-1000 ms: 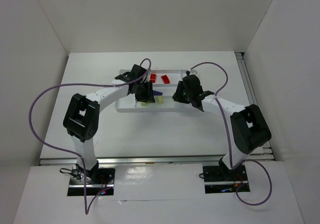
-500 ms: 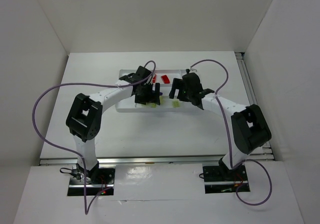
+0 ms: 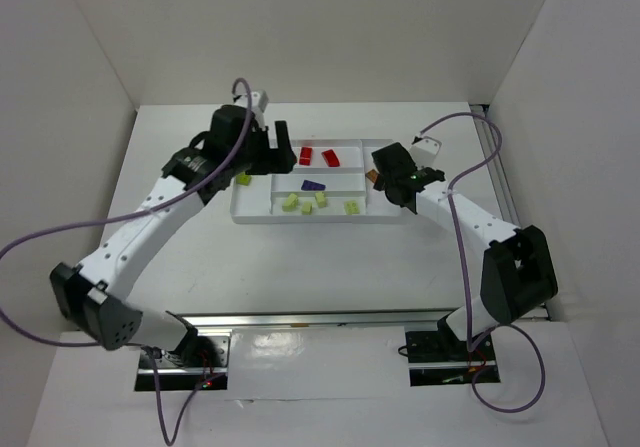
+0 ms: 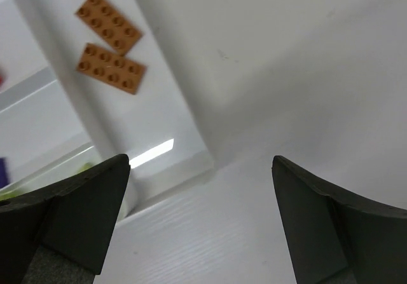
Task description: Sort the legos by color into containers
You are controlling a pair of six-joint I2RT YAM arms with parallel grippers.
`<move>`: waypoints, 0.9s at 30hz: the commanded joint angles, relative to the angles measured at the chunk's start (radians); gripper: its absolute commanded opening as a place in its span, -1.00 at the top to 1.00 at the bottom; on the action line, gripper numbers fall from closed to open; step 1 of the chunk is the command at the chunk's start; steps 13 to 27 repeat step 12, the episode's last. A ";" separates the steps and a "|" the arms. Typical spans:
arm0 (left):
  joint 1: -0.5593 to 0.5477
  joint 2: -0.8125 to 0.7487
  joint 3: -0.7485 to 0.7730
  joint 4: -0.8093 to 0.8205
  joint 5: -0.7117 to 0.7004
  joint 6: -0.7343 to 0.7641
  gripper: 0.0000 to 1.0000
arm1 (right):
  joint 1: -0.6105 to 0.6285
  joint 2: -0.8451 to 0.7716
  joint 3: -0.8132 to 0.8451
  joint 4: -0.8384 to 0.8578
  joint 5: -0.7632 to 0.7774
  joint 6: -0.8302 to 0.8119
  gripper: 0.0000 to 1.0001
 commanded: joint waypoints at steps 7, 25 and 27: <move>0.030 -0.330 -0.300 0.063 -0.287 -0.021 -0.98 | -0.028 -0.122 -0.073 -0.057 0.068 0.049 -1.00; 0.039 -0.386 -0.334 0.062 -0.321 -0.037 -0.98 | -0.037 -0.144 -0.109 0.011 0.014 -0.017 -1.00; 0.039 -0.386 -0.334 0.062 -0.321 -0.037 -0.98 | -0.037 -0.144 -0.109 0.011 0.014 -0.017 -1.00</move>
